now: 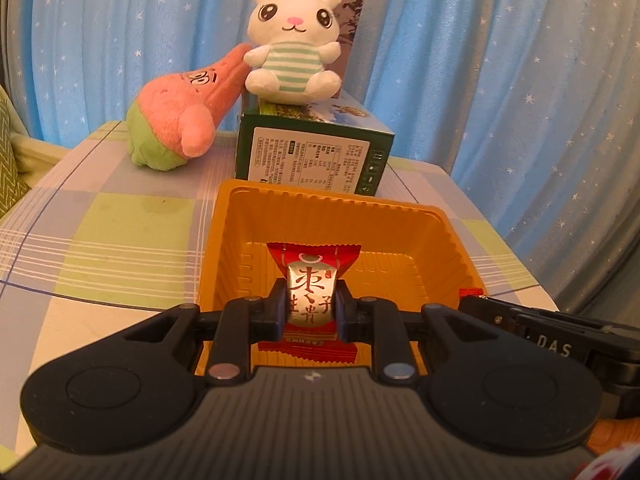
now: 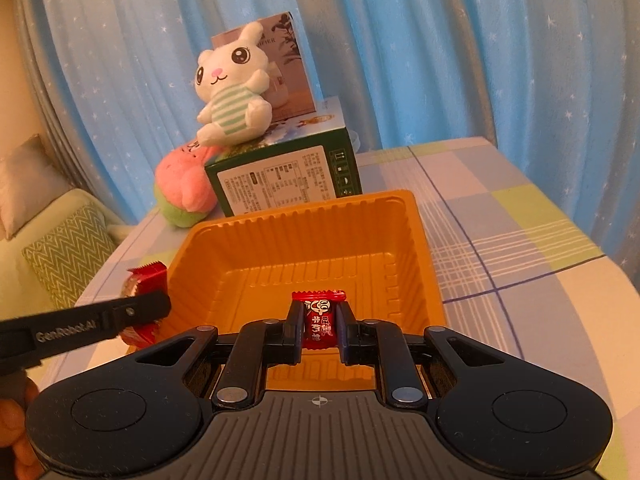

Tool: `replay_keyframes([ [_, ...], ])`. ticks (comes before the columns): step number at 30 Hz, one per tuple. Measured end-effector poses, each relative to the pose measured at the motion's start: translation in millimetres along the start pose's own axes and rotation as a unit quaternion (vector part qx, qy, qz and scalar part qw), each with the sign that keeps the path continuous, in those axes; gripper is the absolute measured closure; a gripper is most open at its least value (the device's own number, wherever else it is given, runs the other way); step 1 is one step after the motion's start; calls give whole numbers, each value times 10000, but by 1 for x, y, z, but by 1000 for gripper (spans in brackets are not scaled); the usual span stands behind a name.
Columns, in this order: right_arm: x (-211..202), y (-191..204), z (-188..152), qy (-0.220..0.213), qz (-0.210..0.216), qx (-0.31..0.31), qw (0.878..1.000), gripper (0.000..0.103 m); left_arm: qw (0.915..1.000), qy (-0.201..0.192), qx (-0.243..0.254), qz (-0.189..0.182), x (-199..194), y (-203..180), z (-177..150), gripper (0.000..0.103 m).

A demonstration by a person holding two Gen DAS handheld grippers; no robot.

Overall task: Organize snacks
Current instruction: 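Carry both candies over the orange tray and open both grippers to drop them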

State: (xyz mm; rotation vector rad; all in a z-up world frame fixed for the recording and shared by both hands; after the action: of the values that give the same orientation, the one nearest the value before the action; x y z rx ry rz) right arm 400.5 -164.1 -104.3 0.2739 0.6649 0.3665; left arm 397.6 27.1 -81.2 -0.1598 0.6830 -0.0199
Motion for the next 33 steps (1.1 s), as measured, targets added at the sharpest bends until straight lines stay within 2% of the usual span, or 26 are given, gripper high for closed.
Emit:
replay_keyframes([
  [8,15,-4,0,87,-55,8,9999,86,10000,15,66,-36,17,-3,1,81],
  [9,16,-4,0,93,-44,6,9999,86,10000,31,67,-21,19,-3,0,79],
  [10,17,-4,0,97,-33,5,9999,86,10000,67,64,-23,21,-3,-1,70],
  [11,17,-5,0,98,-30,12,9999,86,9999,100,50,-50,23,-3,-3,67],
  [20,20,-7,0,120,41,164,9998,86,9999,114,-43,104,24,9,-8,64],
  [27,21,-6,0,57,151,239,9996,86,9999,83,-54,84,22,8,-6,57],
  [30,22,-8,2,-55,198,286,9994,85,9999,90,-29,85,22,7,-8,49],
  [32,21,-13,3,-105,175,418,9989,68,9999,98,-22,83,22,7,-9,45],
  [33,20,-15,3,-149,186,522,9984,48,9999,106,-23,83,22,7,-9,45],
])
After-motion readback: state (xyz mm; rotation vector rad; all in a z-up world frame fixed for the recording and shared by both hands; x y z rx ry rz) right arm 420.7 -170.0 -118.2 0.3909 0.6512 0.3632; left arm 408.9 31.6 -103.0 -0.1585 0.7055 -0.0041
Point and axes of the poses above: each gripper's, at about its wrist camera, not at the fingertips, and x roughly the way its jaws point, y to its left, z to its top, the point moved 5 cm from there along x, roughly the way its jaws point, and after that the axes turned 5 degrees about z, right-handed, at the moved point
